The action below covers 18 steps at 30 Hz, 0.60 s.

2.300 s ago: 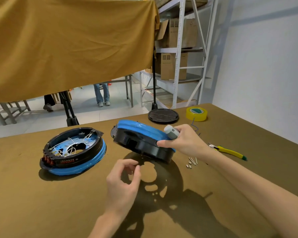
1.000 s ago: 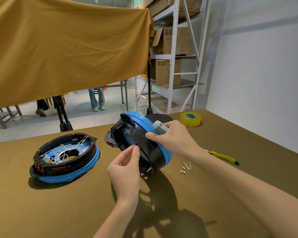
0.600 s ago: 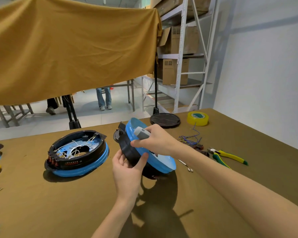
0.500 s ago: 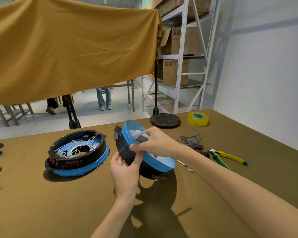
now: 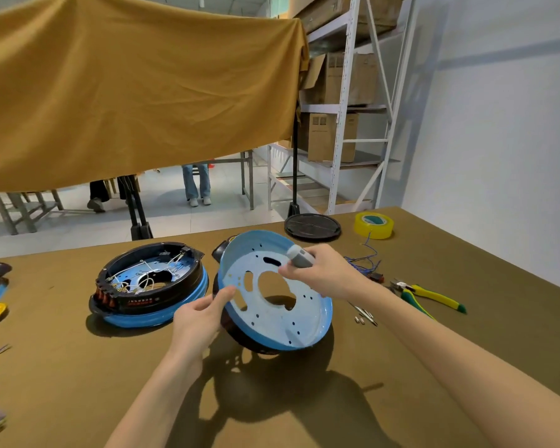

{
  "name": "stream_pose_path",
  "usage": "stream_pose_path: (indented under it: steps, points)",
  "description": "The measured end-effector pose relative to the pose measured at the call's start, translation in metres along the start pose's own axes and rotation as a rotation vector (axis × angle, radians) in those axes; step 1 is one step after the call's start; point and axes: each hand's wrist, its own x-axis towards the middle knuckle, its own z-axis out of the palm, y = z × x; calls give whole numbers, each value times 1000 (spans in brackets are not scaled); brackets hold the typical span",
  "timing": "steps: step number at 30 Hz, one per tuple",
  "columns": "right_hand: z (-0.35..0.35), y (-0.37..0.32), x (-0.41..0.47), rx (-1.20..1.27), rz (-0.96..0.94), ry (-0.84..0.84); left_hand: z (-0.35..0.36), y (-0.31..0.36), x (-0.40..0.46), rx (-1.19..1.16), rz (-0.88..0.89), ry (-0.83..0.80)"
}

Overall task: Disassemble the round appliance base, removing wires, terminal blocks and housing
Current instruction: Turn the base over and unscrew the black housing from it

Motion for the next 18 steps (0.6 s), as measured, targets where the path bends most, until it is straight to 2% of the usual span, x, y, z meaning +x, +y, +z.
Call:
stream_pose_path:
  steps: [5, 12, 18]
  points:
    - [-2, 19, -13, 33, 51, 104, -19, -14, 0, -35, -144, 12]
    - [0, -14, -13, 400, -133, 232, 1, -29, -1, -12, -210, -167]
    - [10, -33, -5, 699, -128, 270, 17, -37, 3, 65, -246, -328]
